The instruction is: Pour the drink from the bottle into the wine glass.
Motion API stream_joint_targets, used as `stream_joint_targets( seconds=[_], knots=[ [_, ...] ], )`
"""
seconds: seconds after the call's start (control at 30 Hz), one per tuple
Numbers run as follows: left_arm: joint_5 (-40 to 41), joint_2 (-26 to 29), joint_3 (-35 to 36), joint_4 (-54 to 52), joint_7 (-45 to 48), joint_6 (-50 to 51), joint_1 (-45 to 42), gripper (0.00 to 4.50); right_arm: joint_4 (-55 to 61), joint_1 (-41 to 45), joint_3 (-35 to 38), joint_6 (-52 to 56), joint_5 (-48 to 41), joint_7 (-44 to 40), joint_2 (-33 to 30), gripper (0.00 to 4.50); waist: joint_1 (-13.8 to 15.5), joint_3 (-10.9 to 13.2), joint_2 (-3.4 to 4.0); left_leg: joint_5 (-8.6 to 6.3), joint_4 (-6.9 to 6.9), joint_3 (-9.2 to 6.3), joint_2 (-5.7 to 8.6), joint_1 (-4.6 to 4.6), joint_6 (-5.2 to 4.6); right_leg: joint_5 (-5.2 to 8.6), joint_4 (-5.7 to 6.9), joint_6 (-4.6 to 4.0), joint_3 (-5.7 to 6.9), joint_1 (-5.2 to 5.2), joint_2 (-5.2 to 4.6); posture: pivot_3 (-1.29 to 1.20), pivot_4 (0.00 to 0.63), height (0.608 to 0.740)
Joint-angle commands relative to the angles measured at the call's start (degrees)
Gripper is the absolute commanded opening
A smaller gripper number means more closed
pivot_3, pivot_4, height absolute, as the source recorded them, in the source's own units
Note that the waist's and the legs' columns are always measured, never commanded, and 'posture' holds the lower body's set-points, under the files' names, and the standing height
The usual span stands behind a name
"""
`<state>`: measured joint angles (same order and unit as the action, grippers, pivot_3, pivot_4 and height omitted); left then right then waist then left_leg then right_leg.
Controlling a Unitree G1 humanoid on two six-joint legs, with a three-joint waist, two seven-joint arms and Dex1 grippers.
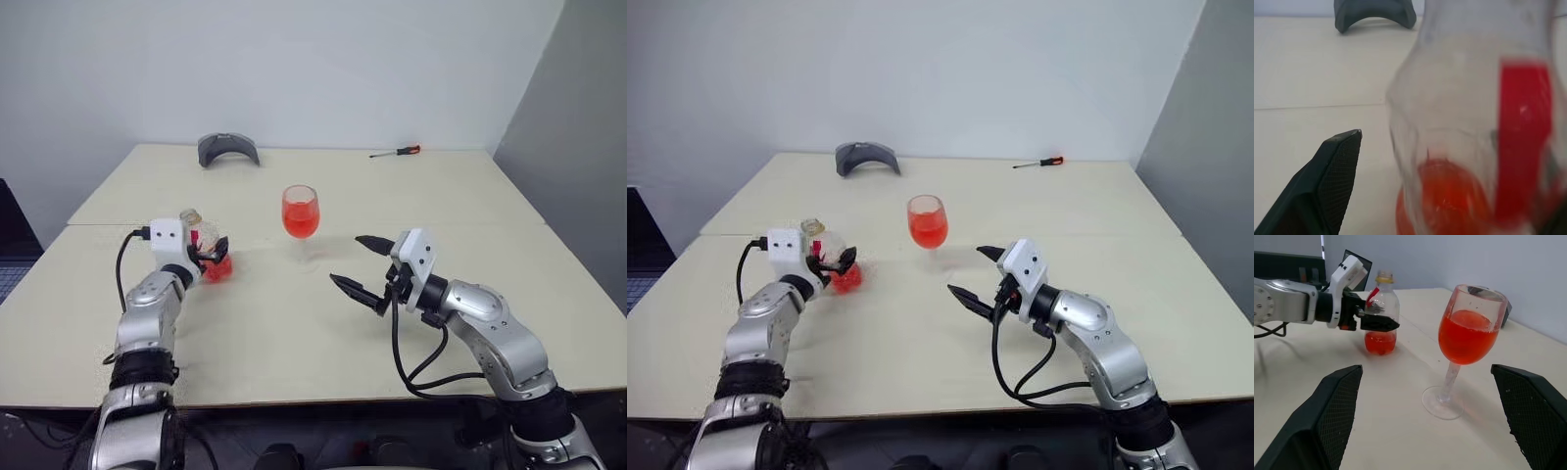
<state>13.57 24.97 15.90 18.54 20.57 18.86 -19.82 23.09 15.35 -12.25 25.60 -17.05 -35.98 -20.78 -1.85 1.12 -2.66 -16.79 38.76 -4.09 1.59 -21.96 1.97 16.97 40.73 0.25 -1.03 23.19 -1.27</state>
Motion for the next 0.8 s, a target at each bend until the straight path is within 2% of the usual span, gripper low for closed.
stream_joint_targets(
  seconds=[0.03, 0.3, 0.47, 0.5, 0.53, 0.57, 0.6, 0.67, 0.8],
  knots=[
    [3.3, 0.7, 2.2, -13.7, -0.5, 6.1, 5.3, 4.49, 4.5, -0.1, 1.7, 0.9, -1.4, 0.6, -0.3, 4.5, 0.0, 0.0, 0.01, -0.02, 0.0, 0.0, -0.01, 0.0, 0.0, 0.0, 0.01, 0.0, -0.01, 0.0, 0.0, 0.0, 0.0, 0.74],
    [6.6, 0.3, 6.0, -30.4, -3.4, 15.3, 16.1, 4.49, 8.0, -2.9, 3.9, 3.5, -2.3, 1.7, -1.8, 4.5, 0.3, 0.0, 0.04, -0.15, 0.03, -0.01, 0.0, 0.04, -0.09, 0.02, -0.16, -0.01, 0.01, -0.13, 0.0, 0.0, 0.0, 0.74],
    [9.9, -3.1, 5.0, -46.8, -4.9, 20.8, 27.5, 4.49, 12.5, -10.1, 7.8, 8.9, 0.8, 11.3, -1.1, 4.5, 0.5, -0.1, 0.22, -0.25, 0.01, 0.01, -0.04, 0.06, -0.04, 0.1, -0.31, -0.02, -0.03, -0.22, 0.01, 0.0, 0.0, 0.74],
    [10.8, -4.1, 4.4, -49.5, -5.3, 21.7, 29.1, 4.49, 13.1, -11.9, 7.7, 9.2, 2.6, 13.6, -0.8, 4.5, 0.7, 0.8, 0.44, -0.28, 0.0, -0.02, -0.05, 0.07, -0.05, 0.11, -0.38, -0.03, 0.01, -0.29, 0.01, 0.0, 0.15, 0.74],
    [11.4, -4.8, 4.1, -51.3, -5.5, 22.5, 30.1, 4.49, 13.5, -13.0, 7.6, 9.4, 3.8, 15.2, -0.6, 4.5, 1.0, 2.8, 0.8, -0.33, -0.02, -0.04, -0.07, 0.07, -0.1, 0.14, -0.51, -0.06, 0.05, -0.38, 0.02, 0.0, 0.0, 0.74],
    [11.7, -5.4, 3.0, -53.7, -5.7, 22.7, 31.0, 4.49, 14.1, -14.3, 7.6, 9.8, 5.3, 17.6, 0.2, 4.5, 1.1, 3.6, 0.71, -0.64, -0.04, -0.1, -0.2, 0.98, -0.54, 0.19, -0.88, -0.11, 0.16, -1.26, 0.09, 0.0, 0.0, 0.74],
    [11.8, -5.6, 2.3, -55.2, -5.8, 22.7, 31.6, 4.49, 14.4, -15.1, 7.6, 10.1, 6.1, 19.1, 0.8, 4.5, 1.2, 4.2, 1.17, -0.63, -0.11, -0.11, -0.24, 1.21, -0.56, 0.14, -1.08, -0.03, 0.19, -1.8, 0.18, 0.0, 0.0, 0.74],
    [11.8, -6.8, 1.0, -57.6, -7.4, 23.1, 31.4, 4.49, 14.3, -16.0, 8.0, 11.4, 8.2, 23.3, 2.7, 4.5, 1.2, 4.7, 1.82, -0.63, 0.0, -0.06, -0.16, 1.32, -0.58, 0.13, -1.03, 0.01, 0.08, -1.86, 0.21, 0.0, 0.0, 0.74],
    [6.7, -8.2, -3.0, -59.1, -12.1, 22.2, 29.6, 4.49, 13.7, -17.2, 9.4, 13.3, 10.7, 29.3, 5.7, 4.5, 1.0, 5.0, 1.94, -0.66, -0.1, -0.13, -0.16, 1.29, -0.55, 0.37, -0.86, -0.03, 0.15, -1.81, 0.22, 0.0, 0.0, 0.74]
  ],
)
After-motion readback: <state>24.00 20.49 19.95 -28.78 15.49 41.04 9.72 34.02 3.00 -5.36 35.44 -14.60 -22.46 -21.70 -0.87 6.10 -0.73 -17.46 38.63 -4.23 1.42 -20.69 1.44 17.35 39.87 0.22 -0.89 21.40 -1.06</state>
